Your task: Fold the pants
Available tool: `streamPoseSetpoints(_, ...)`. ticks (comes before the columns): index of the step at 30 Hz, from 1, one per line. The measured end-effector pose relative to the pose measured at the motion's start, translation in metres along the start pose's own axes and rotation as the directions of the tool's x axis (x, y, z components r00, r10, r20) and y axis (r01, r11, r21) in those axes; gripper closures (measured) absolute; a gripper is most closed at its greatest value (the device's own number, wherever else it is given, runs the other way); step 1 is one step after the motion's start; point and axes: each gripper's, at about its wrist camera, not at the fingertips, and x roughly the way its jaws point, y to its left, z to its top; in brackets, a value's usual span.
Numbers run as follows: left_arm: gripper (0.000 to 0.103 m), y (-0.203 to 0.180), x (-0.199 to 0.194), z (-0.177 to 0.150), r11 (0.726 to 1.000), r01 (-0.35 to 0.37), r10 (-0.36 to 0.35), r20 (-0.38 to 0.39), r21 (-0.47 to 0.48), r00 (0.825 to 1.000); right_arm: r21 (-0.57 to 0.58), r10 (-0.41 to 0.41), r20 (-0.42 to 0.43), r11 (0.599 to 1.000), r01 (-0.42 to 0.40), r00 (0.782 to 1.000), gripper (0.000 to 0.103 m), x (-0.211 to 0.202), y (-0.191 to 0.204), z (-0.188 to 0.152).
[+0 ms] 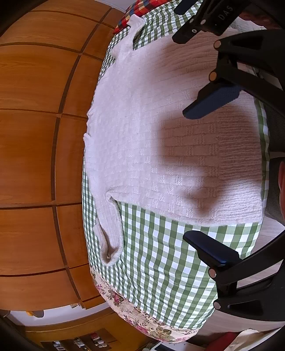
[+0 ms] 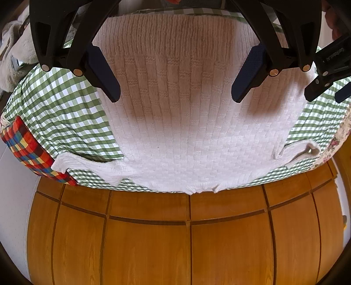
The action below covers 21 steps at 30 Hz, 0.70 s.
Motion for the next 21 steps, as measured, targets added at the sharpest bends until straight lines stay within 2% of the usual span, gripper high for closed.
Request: streamPoseSetpoints(21, 0.002, -0.0003, 0.0058, -0.0014, 1.0, 0.0, 0.0, -0.017, -0.008, 1.0, 0.016, -0.001, -0.007, 1.0, 0.001, 1.0, 0.003, 0.0048, -0.0062, -0.0005)
